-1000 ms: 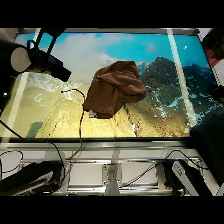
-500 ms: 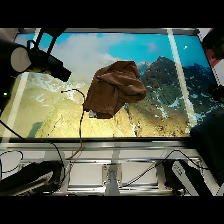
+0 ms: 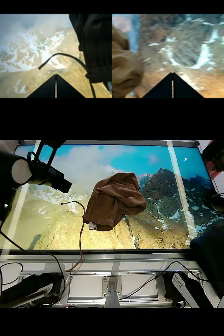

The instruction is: Fold the clothes and pants, and hang the long-sleeved shirts on hangers.

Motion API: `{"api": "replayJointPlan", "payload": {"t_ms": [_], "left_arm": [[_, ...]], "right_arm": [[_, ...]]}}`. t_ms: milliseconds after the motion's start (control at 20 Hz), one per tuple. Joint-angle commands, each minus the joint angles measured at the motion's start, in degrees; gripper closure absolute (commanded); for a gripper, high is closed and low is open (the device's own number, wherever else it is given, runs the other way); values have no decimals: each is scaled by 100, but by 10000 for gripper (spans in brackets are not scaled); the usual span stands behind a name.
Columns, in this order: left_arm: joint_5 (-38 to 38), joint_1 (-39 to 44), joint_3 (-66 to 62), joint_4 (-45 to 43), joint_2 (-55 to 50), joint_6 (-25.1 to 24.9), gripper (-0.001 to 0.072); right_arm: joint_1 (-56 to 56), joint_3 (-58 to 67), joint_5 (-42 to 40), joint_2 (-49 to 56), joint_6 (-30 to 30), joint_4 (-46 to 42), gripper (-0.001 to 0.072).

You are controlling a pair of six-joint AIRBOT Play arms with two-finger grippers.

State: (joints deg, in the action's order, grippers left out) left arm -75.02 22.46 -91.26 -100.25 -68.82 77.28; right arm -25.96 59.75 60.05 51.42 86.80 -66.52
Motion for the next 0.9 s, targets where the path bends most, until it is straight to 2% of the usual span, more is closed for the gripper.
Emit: {"api": "replayJointPlan", "payload": {"t_ms": [0,150,300,400,500,600,650,750,800,850], "left_arm": [[2,-13,11,-2,-94,538,687],[-129,-68,179,-4,-197,643,686],[-120,-181,754,2,-166,658,686],[177,-267,1287,149,-31,656,687],[787,-396,1926,439,282,815,686],[1471,-542,2632,710,745,1003,686],[1895,-597,3051,848,1067,1067,686],[2667,-684,3871,879,1725,1512,686],[2911,-734,4245,881,2026,1698,686],[3018,-763,4531,881,2258,1751,686]], "right_arm": [[826,-13,225,57,-793,850,669],[2260,-155,114,192,-1296,774,669],[3571,-160,-640,494,-1438,452,670],[4151,-160,-1047,870,-1333,256,669],[4391,-160,-1040,1434,-756,256,651],[4478,-160,-968,2006,-487,595,315],[4507,-157,-962,2240,-490,885,235],[4592,-155,-977,2660,-496,1401,226],[4636,-153,-1016,2817,-496,1556,194],[4664,-153,-1047,2973,-496,1735,92]]}}
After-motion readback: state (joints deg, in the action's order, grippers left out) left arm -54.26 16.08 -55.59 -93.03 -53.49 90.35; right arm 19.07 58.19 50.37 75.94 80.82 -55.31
